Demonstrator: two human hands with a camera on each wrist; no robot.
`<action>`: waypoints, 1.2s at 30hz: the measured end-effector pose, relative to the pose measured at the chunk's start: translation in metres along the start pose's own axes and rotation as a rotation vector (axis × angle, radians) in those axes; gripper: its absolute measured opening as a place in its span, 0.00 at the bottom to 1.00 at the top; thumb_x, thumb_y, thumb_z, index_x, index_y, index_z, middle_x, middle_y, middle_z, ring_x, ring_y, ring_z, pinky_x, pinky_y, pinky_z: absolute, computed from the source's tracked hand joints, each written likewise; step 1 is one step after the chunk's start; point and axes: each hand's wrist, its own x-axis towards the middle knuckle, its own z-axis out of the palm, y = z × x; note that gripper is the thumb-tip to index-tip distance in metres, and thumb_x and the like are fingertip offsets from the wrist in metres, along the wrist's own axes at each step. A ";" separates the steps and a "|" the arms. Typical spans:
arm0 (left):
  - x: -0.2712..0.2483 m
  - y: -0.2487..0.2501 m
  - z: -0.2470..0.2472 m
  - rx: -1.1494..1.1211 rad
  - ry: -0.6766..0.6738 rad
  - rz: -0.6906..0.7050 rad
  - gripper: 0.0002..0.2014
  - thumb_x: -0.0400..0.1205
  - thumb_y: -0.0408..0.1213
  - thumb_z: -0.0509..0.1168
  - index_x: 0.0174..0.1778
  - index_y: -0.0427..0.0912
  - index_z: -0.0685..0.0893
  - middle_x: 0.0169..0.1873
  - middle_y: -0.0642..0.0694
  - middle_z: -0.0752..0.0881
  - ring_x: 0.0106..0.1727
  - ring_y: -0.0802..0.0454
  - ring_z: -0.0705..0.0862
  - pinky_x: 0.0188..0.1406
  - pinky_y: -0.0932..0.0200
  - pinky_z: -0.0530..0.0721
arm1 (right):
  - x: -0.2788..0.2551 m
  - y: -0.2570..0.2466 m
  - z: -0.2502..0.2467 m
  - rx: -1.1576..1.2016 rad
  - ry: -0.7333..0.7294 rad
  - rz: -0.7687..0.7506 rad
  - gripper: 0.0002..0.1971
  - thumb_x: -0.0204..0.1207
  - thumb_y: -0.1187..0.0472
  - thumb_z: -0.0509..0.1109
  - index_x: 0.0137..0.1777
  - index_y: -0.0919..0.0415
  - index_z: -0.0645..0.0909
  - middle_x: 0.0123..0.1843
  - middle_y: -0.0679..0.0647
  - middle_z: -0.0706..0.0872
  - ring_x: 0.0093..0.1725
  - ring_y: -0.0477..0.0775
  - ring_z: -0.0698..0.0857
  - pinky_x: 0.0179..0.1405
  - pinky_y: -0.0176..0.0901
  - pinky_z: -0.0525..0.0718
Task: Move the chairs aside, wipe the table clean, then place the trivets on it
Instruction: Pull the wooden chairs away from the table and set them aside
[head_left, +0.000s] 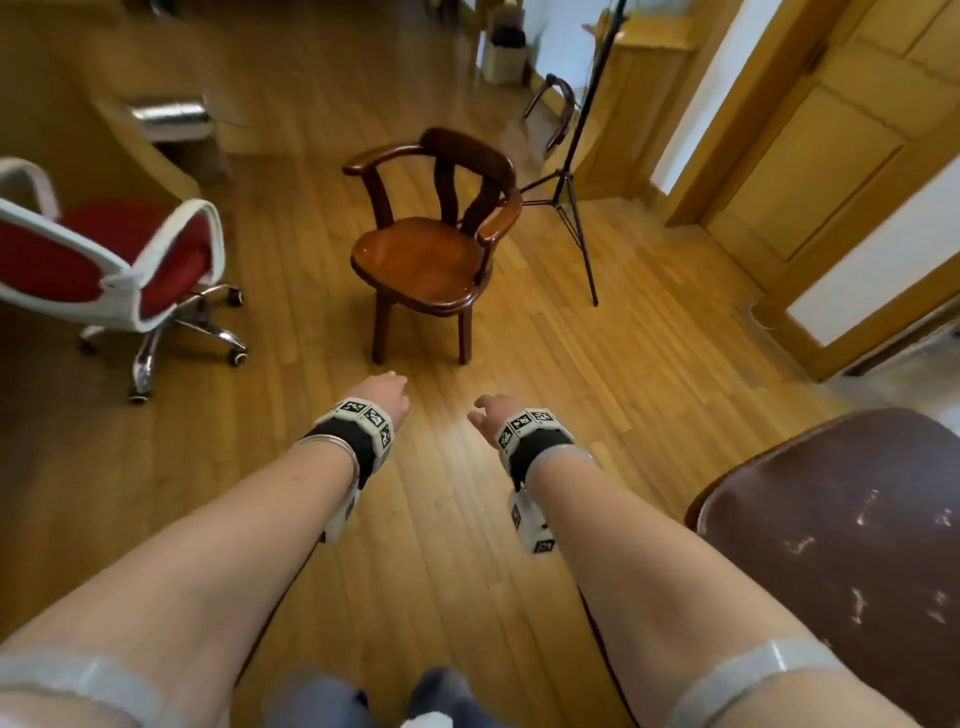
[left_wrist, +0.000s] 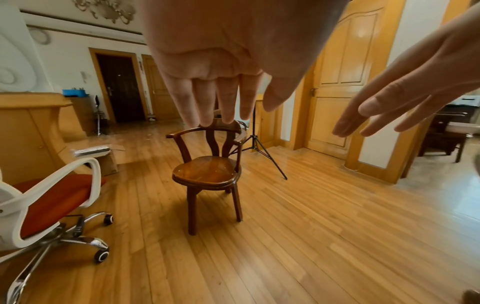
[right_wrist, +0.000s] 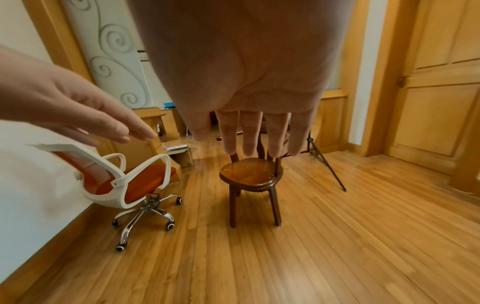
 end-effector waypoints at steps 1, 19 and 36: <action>0.015 -0.011 -0.006 -0.011 0.000 -0.017 0.21 0.86 0.37 0.50 0.76 0.40 0.70 0.79 0.44 0.66 0.76 0.44 0.71 0.73 0.49 0.71 | 0.015 -0.009 -0.009 -0.011 -0.013 -0.006 0.23 0.88 0.52 0.53 0.79 0.60 0.68 0.76 0.59 0.74 0.74 0.60 0.75 0.69 0.53 0.73; 0.325 -0.216 -0.201 -0.017 0.072 0.004 0.23 0.87 0.37 0.49 0.79 0.42 0.66 0.79 0.46 0.67 0.77 0.47 0.69 0.73 0.51 0.70 | 0.322 -0.216 -0.184 0.104 0.020 -0.005 0.22 0.87 0.52 0.56 0.78 0.59 0.69 0.75 0.59 0.76 0.72 0.60 0.77 0.72 0.56 0.75; 0.668 -0.300 -0.338 0.071 -0.020 -0.002 0.21 0.87 0.35 0.50 0.78 0.42 0.68 0.78 0.46 0.69 0.75 0.45 0.72 0.70 0.49 0.73 | 0.656 -0.271 -0.370 0.199 0.023 0.073 0.21 0.86 0.50 0.56 0.74 0.60 0.72 0.71 0.60 0.78 0.69 0.63 0.78 0.63 0.53 0.75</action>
